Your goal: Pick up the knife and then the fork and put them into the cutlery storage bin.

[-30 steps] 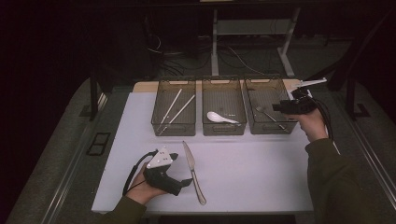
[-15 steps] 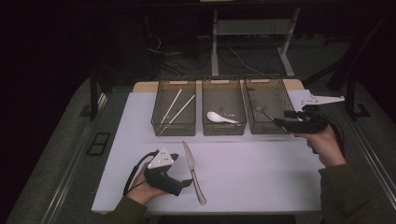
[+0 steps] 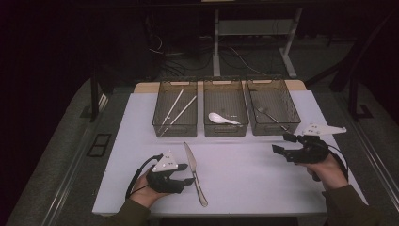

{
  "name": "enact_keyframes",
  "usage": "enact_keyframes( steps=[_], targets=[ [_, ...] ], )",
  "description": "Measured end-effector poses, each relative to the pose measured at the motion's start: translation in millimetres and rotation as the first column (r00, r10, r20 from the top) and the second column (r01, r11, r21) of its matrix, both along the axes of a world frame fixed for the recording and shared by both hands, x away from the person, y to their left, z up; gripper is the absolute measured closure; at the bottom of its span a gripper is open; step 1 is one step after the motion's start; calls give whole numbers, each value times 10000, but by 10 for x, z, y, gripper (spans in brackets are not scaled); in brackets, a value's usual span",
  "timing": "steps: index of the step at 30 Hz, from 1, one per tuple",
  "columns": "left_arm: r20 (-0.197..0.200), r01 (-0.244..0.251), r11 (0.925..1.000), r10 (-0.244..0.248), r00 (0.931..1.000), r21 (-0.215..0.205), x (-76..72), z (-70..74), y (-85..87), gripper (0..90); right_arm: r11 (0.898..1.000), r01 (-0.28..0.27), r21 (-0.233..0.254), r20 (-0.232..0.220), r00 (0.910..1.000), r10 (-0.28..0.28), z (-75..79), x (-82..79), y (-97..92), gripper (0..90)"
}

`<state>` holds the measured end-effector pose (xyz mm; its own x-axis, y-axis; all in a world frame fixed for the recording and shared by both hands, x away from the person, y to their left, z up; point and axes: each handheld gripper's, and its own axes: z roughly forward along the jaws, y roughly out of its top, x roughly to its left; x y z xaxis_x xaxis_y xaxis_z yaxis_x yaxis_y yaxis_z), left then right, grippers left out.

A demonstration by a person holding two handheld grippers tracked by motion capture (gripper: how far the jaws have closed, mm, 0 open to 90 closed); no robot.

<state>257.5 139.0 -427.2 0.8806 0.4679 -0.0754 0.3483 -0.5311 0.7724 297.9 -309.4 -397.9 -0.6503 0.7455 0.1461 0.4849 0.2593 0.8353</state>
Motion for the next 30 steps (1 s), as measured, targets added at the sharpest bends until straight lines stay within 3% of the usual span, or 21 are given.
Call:
enact_keyframes(
  steps=[4,7,11,16,26,30],
  targets=[
    [-439,745,9957,-721,9964,551,-11,-61,-64,786,9996,-138,-240,-18,9999,137,-135,-164,11,279],
    [-747,1167,9899,-1108,9910,805,-20,-98,-111,893,9992,-269,-303,-128,9996,265,-209,-262,22,277],
    [-958,1594,9797,-1482,9843,1218,-46,-162,-200,895,9986,-419,-311,-132,9991,415,-248,-345,37,275],
    [-866,1638,9813,-1554,9841,1015,-34,-170,-262,895,9979,-523,-389,-148,9986,517,-278,-373,61,275],
    [-184,1813,9745,-1804,9834,1321,77,-169,-549,894,9974,-603,-407,-150,9981,597,-299,-359,97,275],
    [-112,1848,9731,-1851,9827,1379,134,-172,-628,895,9970,-648,-418,-162,9978,642,-306,-356,99,275]
  ],
)
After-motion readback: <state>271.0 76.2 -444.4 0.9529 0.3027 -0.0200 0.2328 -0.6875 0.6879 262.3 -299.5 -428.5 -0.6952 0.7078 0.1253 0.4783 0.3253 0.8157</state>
